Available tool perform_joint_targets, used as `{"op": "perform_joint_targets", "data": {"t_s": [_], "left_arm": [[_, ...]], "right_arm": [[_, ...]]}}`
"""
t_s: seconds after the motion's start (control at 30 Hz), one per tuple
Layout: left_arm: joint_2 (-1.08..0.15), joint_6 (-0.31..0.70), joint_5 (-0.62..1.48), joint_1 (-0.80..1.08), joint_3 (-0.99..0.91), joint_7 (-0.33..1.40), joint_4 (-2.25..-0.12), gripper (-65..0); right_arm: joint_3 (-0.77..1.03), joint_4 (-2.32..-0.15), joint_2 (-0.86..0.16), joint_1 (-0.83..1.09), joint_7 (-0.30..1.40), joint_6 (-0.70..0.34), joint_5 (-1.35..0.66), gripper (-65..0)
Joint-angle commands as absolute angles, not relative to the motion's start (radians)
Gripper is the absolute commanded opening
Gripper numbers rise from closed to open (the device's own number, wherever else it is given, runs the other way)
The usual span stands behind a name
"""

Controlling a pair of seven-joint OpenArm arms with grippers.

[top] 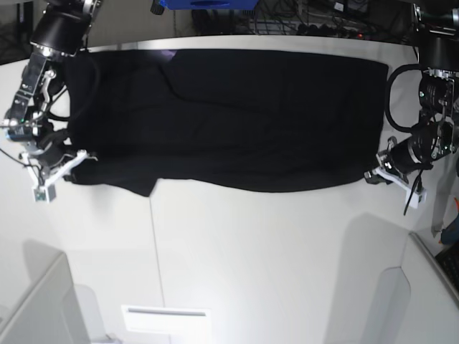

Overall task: Fold the T-shirt properly
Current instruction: 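Lift the hem with both grippers and fold it onto the collar edge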

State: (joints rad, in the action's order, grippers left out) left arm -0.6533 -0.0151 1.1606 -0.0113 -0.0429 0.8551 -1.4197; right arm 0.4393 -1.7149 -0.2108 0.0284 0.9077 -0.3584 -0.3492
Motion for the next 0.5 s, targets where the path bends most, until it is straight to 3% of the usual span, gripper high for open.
{"op": "perform_joint_targets", "data": {"t_s": [0.0, 0.13, 0.23, 0.47], "left_arm": [[-0.685, -0.013, 1.167, -0.012, -0.059, 0.845, -1.440, -65.0], [-0.696, -0.012, 1.168, 0.068, -0.108, 0.845, -1.501, -65.0], [-0.697, -0.012, 1.168, 0.116, -0.134, 0.845, -1.552, -65.0], [-0.699, 0.004, 1.227, 0.216, -0.163, 0.845, -1.593, -65.0]], "right_arm": [[0.466, -1.768, -0.211, 0.042, 0.905, -0.361, -0.357, -65.0], [0.535, -1.905, -0.166, 0.143, 0.958, -0.369, -0.357, -65.0], [0.576, -1.965, -0.130, 0.209, 0.984, -0.433, -0.357, -65.0], [0.673, -1.975, -0.068, 0.283, 0.989, -0.512, -0.355, -65.0]]}}
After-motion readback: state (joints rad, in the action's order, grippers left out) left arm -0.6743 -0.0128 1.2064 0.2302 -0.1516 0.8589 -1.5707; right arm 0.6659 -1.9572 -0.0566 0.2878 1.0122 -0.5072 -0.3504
